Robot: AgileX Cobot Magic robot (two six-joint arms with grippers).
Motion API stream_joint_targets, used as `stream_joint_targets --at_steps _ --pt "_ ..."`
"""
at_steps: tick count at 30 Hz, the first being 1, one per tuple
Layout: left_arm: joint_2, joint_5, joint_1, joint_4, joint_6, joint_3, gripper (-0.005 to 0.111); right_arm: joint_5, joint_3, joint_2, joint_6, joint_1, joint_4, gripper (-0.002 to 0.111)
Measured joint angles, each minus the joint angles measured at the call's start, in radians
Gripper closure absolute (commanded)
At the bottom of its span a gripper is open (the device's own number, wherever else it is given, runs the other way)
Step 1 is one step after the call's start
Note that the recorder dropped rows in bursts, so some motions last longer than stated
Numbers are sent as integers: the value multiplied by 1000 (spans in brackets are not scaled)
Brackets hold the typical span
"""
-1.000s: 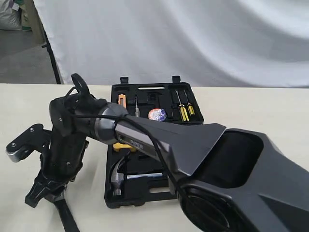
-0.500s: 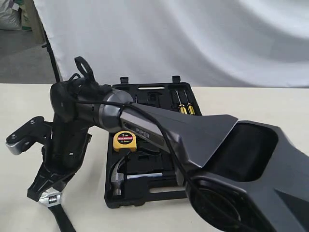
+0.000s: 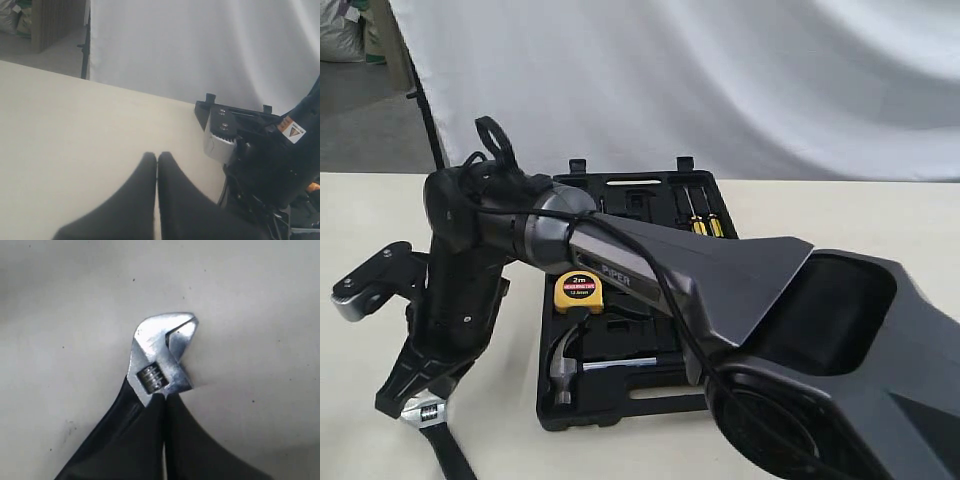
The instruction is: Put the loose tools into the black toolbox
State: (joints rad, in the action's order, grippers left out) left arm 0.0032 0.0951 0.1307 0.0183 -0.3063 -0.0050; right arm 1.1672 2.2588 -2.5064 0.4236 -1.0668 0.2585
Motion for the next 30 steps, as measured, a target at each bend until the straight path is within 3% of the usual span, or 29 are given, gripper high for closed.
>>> stream_joint_targets --at_steps 16,18,19,21,22,30 --pt "0 0 0 0 0 0 106 -38 0 0 -6 -31 -59 108" --pt "0 0 0 0 0 0 106 -65 0 0 -22 -47 -92 93" --pt "0 0 0 0 0 0 106 -69 0 0 -29 -50 -100 75" --pt "0 0 0 0 0 0 106 -78 0 0 -52 -52 -109 55" --pt "0 0 0 0 0 0 106 -81 0 0 -64 -52 -114 50" --pt "0 0 0 0 0 0 106 -86 -37 -25 -104 -52 -107 48"
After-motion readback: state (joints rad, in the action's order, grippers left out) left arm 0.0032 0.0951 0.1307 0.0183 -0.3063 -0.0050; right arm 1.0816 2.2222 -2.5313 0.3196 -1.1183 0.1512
